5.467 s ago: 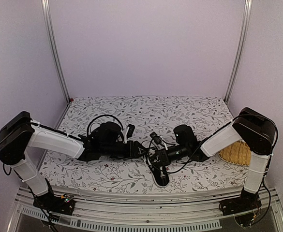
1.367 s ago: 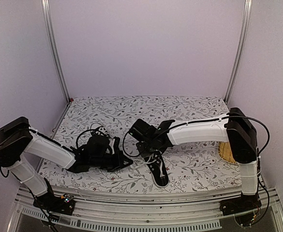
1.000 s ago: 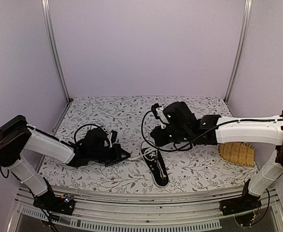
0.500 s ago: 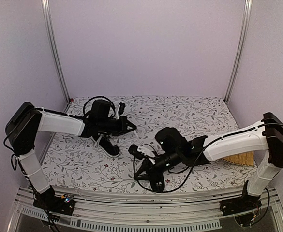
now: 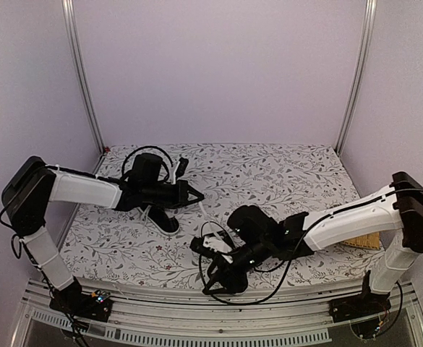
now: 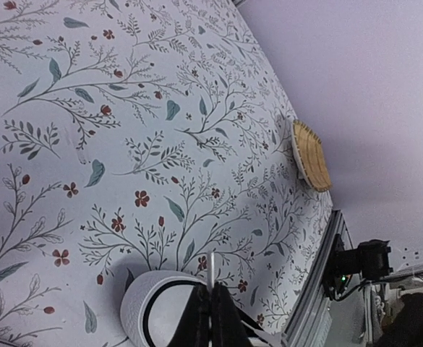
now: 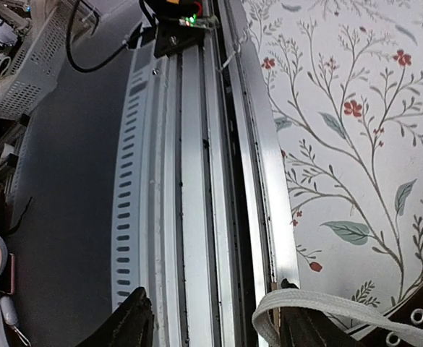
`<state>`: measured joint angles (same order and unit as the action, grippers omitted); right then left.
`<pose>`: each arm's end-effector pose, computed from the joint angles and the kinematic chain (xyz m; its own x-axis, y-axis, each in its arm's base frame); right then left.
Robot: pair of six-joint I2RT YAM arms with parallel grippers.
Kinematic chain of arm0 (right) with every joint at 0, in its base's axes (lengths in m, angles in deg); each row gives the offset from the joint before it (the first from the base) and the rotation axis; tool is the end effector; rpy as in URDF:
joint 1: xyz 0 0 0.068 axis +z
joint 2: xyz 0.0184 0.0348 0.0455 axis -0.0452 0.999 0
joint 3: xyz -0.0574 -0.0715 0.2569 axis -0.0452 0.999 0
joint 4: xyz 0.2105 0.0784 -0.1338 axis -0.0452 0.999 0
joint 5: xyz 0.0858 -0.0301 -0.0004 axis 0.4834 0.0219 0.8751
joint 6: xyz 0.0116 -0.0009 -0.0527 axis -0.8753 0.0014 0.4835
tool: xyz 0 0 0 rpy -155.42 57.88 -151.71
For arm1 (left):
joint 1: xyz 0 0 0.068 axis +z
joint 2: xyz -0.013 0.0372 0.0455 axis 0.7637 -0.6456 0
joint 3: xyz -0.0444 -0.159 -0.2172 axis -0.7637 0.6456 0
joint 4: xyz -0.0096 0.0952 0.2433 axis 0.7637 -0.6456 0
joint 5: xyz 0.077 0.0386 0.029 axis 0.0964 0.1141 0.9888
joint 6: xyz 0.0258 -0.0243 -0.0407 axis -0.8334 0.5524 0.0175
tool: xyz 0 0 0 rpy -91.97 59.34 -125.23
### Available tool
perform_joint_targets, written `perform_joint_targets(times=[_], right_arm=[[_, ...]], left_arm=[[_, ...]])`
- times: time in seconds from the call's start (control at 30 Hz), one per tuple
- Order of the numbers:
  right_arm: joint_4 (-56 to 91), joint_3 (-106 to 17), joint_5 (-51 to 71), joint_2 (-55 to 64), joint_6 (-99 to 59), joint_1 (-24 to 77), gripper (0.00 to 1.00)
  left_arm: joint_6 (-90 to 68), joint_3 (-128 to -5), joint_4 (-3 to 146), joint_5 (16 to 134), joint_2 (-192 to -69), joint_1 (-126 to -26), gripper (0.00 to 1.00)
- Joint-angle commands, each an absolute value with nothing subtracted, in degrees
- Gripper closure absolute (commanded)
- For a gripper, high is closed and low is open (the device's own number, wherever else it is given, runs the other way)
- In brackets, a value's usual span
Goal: Tie the shoes
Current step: Tie the crossed shoelace on the shoe.
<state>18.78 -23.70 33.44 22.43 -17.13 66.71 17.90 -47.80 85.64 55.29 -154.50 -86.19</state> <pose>0.1067 0.3345 0.1693 -0.3169 -0.6785 -0.6627 -0.9078 0.0146 0.4191 0.2860 -0.2315 0.1884 -0.8529 -0.0768 -0.5164 0.3966 0.5481 -0.7364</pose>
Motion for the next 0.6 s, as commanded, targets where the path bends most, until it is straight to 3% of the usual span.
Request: perform_joint_targets(times=[0.0,0.17,0.3,0.33,0.47,0.5,0.57], right_arm=[[16.80,-23.09,31.58,11.36,-19.92,63.36,0.36],[16.35,-23.17,25.14,7.26,-24.86,55.93,0.33],[14.52,-23.82,27.62,8.77,-25.49,52.76,0.36],[14.44,-24.42,29.46,9.46,-24.79,52.76,0.40],[11.63,-24.71,39.26,12.03,-24.47,53.63,0.88],[11.04,-24.51,39.32,12.24,-24.76,54.62,0.95],[10.17,-24.51,38.40,12.14,-24.88,57.18,0.97]], left_arm=[[14.73,-45.49,89.55,54.68,-150.05,-88.54,1.00],[13.87,-44.33,91.35,56.44,-147.24,-91.26,1.00],[13.77,-44.80,91.69,57.79,-146.07,-92.72,1.00],[13.82,-45.03,91.55,57.85,-145.98,-92.89,1.00],[13.62,-45.71,90.54,58.69,-146.03,-93.01,1.00],[13.56,-45.80,90.32,58.85,-146.24,-92.95,1.00],[13.53,-45.98,89.92,59.11,-146.80,-93.00,1.00]])
